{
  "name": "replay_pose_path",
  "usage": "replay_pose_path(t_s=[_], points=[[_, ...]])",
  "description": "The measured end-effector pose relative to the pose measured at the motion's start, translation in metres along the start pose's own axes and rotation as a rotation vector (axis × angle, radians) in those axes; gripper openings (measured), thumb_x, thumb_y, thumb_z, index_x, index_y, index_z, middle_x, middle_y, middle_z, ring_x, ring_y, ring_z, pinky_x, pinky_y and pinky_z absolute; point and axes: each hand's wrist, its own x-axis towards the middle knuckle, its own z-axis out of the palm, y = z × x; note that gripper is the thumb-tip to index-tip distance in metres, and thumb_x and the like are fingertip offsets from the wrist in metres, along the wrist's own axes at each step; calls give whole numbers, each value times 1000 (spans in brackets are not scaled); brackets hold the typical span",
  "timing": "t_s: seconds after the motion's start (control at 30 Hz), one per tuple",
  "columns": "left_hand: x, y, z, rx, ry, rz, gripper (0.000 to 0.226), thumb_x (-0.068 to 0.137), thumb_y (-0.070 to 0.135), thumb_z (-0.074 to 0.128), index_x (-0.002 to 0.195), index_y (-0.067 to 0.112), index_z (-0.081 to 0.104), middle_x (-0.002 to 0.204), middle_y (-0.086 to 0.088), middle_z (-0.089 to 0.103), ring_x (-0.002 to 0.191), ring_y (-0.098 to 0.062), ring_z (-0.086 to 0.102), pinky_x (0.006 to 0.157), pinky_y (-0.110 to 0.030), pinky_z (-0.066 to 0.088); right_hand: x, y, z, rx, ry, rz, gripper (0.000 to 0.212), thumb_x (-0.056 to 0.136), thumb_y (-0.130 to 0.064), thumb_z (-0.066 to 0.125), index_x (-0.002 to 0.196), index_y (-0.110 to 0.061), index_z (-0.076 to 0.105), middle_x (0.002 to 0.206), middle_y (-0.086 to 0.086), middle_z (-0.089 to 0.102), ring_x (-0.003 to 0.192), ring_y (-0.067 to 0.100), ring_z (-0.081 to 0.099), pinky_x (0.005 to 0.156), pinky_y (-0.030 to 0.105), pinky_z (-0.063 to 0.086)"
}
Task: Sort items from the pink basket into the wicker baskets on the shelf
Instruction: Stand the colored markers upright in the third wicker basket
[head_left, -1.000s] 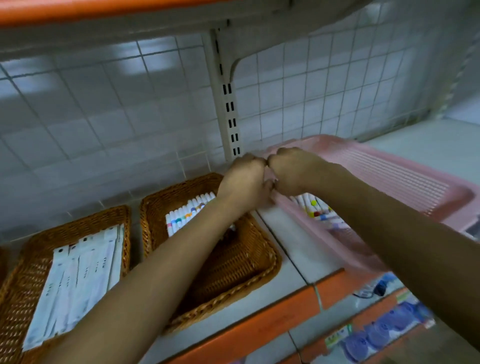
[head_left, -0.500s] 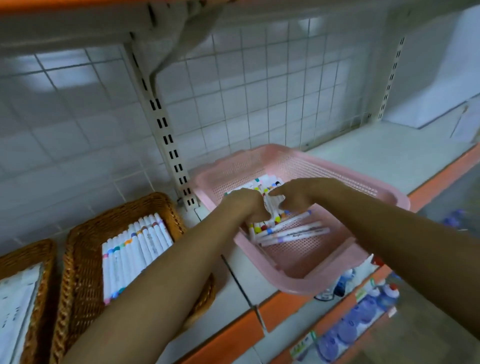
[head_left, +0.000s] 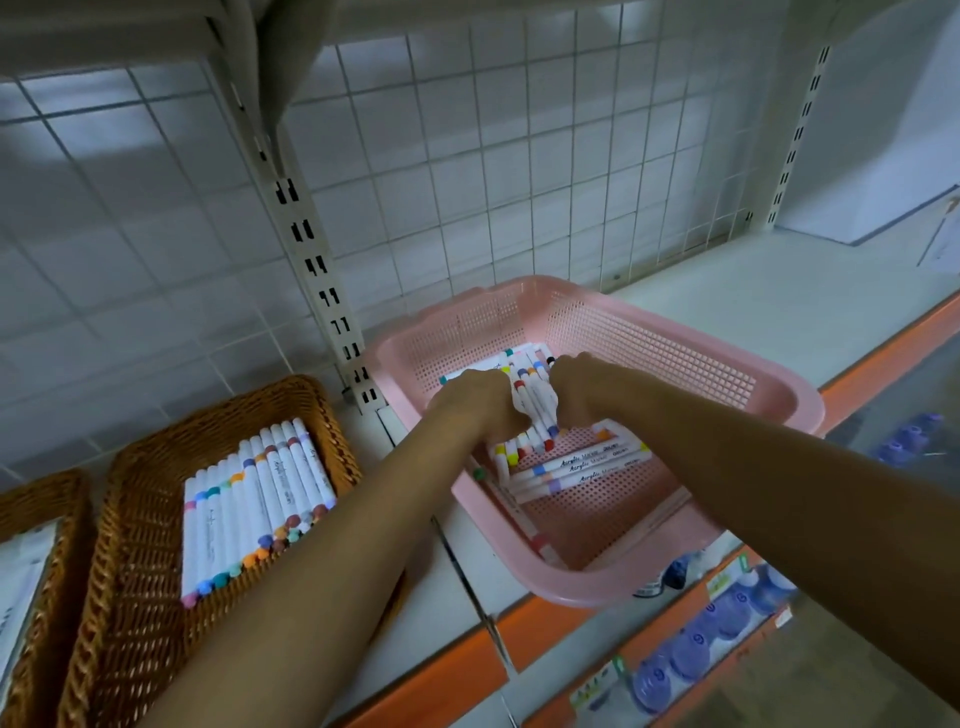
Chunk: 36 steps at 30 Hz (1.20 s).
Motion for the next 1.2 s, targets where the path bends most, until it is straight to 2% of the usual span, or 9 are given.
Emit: replay_pose_path(t_s=[0.1, 0.23, 0.37, 0.5, 0.63, 0.83, 0.9, 1.07, 1.2], points=[[0, -1, 1, -10, 8, -19, 37, 88, 42, 55, 114, 16, 60, 117, -5, 62, 102, -24, 58, 73, -28, 41, -5, -1, -2, 98, 43, 62, 57, 93, -13, 54, 138, 8, 27, 139, 20, 34, 127, 33, 39, 97, 33, 40], [-2, -1, -1, -12, -8, 8, 48, 89, 41, 55, 133, 22, 50, 133, -4, 54, 120, -24, 51, 89, -31, 43, -6, -2, -2, 229, 8, 79, 48, 89, -7, 57, 130, 5, 35, 130, 19, 48, 100, 25, 58, 60, 23, 44], [-5, 2, -4, -12, -47, 85, 46, 93, 42, 51, 137, 30, 47, 138, 0, 51, 125, -21, 48, 94, -29, 39, -4, -4, 2, 293, 21, 48, 54, 92, -28, 60, 132, 2, 40, 134, 17, 43, 119, 27, 51, 89, 29, 46], [-6, 2, -6, -31, -58, 101, 43, 94, 39, 51, 136, 28, 50, 137, 0, 52, 123, -21, 49, 94, -28, 39, -3, -4, 1, 270, 16, 44, 16, 92, -15, 54, 98, -1, 60, 111, 17, 58, 91, 21, 54, 52, 15, 34], [-7, 3, -6, -41, -57, 101, 43, 93, 39, 52, 134, 26, 51, 136, 0, 53, 122, -21, 49, 94, -28, 40, -5, -4, 0, 295, -90, 52, 33, 90, -14, 57, 120, -1, 55, 104, 12, 55, 88, 18, 48, 52, 16, 32], [-7, 5, -5, -40, -30, 74, 40, 94, 33, 50, 129, 13, 54, 132, -6, 56, 119, -24, 51, 94, -30, 40, -3, -3, 0, 315, -207, 109, 14, 93, -13, 46, 90, -2, 55, 69, 11, 57, 49, 18, 49, 47, 23, 37], [-6, 4, -5, -42, 33, 76, 36, 95, 34, 50, 120, 10, 58, 125, -8, 59, 113, -24, 54, 85, -30, 40, -6, -3, -4, 344, -207, 124, 21, 95, -11, 39, 83, -3, 54, 65, 11, 55, 45, 17, 45, 45, 23, 36], [-2, 1, -7, -191, 200, 3, 49, 101, 39, 33, 93, -1, 59, 101, -19, 62, 99, -34, 56, 73, -32, 37, -10, -4, -15, 500, -84, 126, 29, 100, -20, 35, 113, 0, 51, 80, 15, 59, 49, 16, 45, 48, 27, 36], [-4, 1, -16, -548, 215, -61, 54, 101, 43, 28, 79, 4, 57, 77, -17, 59, 87, -35, 59, 64, -31, 40, -20, -6, -28, 659, -25, 63, 20, 97, -14, 37, 93, -4, 54, 68, 9, 50, 51, 16, 42, 50, 27, 35]])
